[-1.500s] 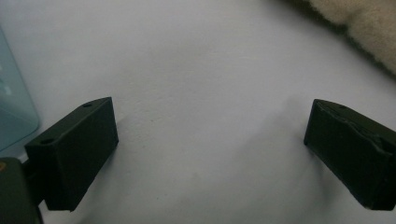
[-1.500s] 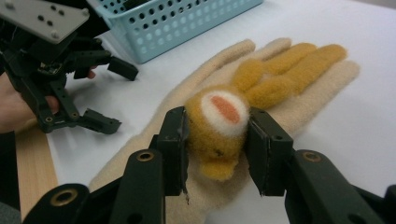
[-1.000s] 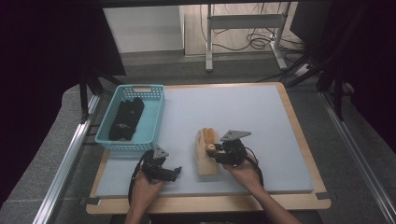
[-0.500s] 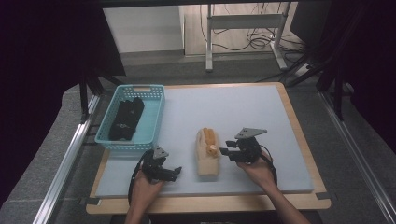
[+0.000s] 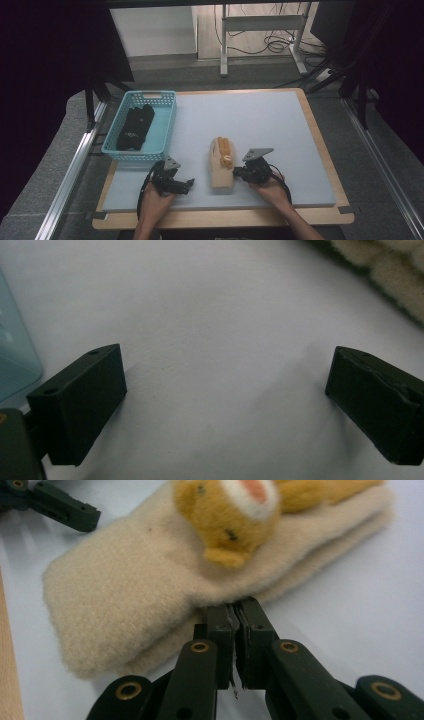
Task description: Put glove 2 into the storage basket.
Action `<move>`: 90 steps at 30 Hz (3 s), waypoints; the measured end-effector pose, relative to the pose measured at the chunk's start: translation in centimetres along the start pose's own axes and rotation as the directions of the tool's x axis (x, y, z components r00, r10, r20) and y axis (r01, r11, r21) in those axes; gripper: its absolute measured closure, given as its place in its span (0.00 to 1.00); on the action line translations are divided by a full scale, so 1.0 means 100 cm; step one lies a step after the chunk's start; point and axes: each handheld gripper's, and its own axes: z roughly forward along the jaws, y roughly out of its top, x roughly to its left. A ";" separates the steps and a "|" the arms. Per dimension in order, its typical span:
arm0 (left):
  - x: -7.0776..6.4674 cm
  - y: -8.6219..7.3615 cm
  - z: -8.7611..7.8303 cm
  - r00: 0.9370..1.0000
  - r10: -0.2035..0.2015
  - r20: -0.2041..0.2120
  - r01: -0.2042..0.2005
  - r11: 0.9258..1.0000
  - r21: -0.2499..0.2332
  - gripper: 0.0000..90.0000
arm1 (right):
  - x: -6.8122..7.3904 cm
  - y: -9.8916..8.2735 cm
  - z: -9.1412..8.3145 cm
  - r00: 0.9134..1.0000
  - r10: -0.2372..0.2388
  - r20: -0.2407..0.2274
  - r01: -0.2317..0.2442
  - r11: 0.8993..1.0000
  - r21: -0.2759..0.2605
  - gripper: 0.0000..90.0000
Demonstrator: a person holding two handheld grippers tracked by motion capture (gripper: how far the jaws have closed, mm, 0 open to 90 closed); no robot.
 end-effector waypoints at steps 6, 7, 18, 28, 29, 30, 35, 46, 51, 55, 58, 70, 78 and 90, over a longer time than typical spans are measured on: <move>0.002 -0.002 -0.003 1.000 0.005 0.003 -0.005 1.000 0.001 0.05 | 0.012 0.008 0.014 0.999 -0.024 -0.023 0.024 1.000 0.005 0.93; 0.003 -0.004 -0.005 1.000 0.006 0.000 -0.006 1.000 0.005 0.05 | 0.012 0.008 0.014 0.999 -0.024 -0.023 0.024 1.000 0.005 0.93; 0.014 -0.011 -0.011 1.000 -0.014 -0.014 0.014 1.000 0.005 0.04 | 0.031 0.025 0.040 0.998 -0.056 -0.043 0.055 0.998 -0.008 0.91; 0.013 -0.011 -0.011 0.999 -0.024 -0.027 0.024 1.000 0.009 0.02 | 0.034 0.029 0.040 0.996 -0.081 -0.041 0.081 0.997 -0.011 0.82; 0.013 -0.011 -0.011 0.999 -0.024 -0.027 0.024 1.000 0.009 0.02 | 0.032 0.027 0.037 0.996 -0.077 -0.034 0.077 0.997 -0.014 0.81; 0.014 -0.011 -0.011 0.999 -0.025 -0.027 0.025 1.000 0.010 0.02 | 0.030 0.026 0.033 0.997 -0.075 -0.025 0.075 0.997 -0.017 0.79; 0.014 -0.011 -0.010 0.999 -0.026 -0.025 0.026 1.000 0.010 0.02 | 0.010 0.017 0.011 0.999 -0.047 0.018 0.048 0.999 -0.025 0.67; 0.014 -0.011 -0.010 0.999 -0.027 -0.024 0.028 1.000 0.008 0.02 | -0.035 -0.012 -0.035 0.985 0.044 0.167 -0.036 0.998 -0.050 0.36; 0.014 -0.011 -0.010 0.999 -0.029 -0.021 0.029 1.000 0.009 0.02 | -0.048 -0.025 -0.049 0.976 0.076 0.206 -0.066 0.996 -0.053 0.25; 0.014 -0.011 -0.010 0.999 -0.027 -0.019 0.027 1.000 0.009 0.02 | -0.054 -0.034 -0.052 0.969 0.091 0.229 -0.084 0.996 -0.040 0.16; 0.014 -0.011 -0.010 1.000 -0.021 -0.011 0.021 1.000 0.014 0.00 | -0.058 -0.039 -0.050 0.961 0.098 0.260 -0.099 0.995 -0.011 0.09; 0.017 -0.012 -0.011 0.999 -0.040 0.008 0.040 0.999 0.002 0.00 | -0.056 -0.039 -0.047 0.950 0.084 0.302 -0.094 0.995 0.019 0.05; 0.012 -0.008 -0.025 0.997 -0.019 0.075 0.019 1.000 -0.002 0.01 | -0.054 -0.040 -0.047 0.946 0.065 0.317 -0.073 0.997 0.014 0.05; -0.015 0.051 -0.003 0.992 0.035 0.122 -0.038 0.999 0.029 0.00 | -0.051 -0.040 -0.047 0.943 0.045 0.330 -0.051 0.999 0.008 0.06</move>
